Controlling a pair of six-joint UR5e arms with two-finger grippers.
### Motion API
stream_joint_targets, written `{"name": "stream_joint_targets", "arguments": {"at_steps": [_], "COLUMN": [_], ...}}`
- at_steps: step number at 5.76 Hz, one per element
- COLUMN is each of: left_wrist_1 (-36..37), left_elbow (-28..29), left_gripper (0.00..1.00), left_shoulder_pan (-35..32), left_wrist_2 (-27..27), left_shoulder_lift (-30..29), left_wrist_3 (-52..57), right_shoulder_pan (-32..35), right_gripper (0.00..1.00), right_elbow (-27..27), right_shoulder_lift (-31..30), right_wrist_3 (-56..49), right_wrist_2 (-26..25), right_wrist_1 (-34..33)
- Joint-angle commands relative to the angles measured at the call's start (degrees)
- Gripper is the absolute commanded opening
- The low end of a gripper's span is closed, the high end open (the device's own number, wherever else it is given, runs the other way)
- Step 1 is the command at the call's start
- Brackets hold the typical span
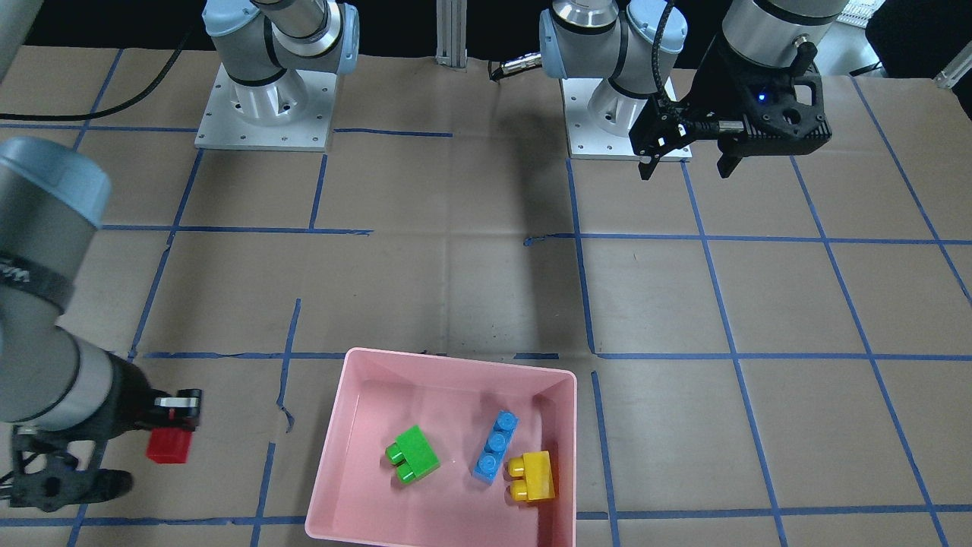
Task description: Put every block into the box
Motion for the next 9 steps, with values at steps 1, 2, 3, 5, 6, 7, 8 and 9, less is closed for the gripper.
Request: {"name": "stream_joint_targets", "arguments": {"at_steps": [1,2,3,5,6,7,8,9], "left_wrist_1": [-0.33,-0.51,-0.33,-0.07,0.11,0.19,0.20,0.20], "left_elbow": [0.36,0.01,-0.16,-0.34,-0.78,-0.87,-0.87,-0.96], "left_gripper": [0.99,0.99,0.99,0.99,0.99,0.99,0.99,1.00], "left_shoulder_pan": [-0.15,-1.02,-1.64,-1.65,-1.74,-1.74,-1.74,-1.74], "left_wrist_2": [2.27,2.29,2.12,1.94,2.20,2.20,2.29,2.29], "left_shoulder_lift": [-0.60,0.00,-0.52,-0.26,0.35,0.44,0.53,0.44], "left_wrist_3": [1.76,1.52,1.08,1.08,0.82,0.81,0.81,0.81], "right_shoulder_pan": [10.02,14.68,16.73,16.75,16.40,15.18,14.38,14.20], "right_gripper": [0.10,0.10,0.10,0.85,1.00,1.00,1.00,1.00], "right_elbow": [-1.51,-1.34,-1.25,-1.16,-1.24,-1.33,-0.99,-0.81], "right_shoulder_lift": [1.59,4.83,8.43,9.78,9.00,7.43,4.89,4.25], "right_wrist_3": [17.29,24.77,27.63,27.92,27.92,27.31,27.05,25.74], "right_wrist_2": [3.56,3.75,3.76,3.58,3.15,2.97,2.97,2.88], "right_wrist_1": [-0.22,-4.67,-7.23,-9.88,-12.51,-10.10,-6.85,-5.86]}}
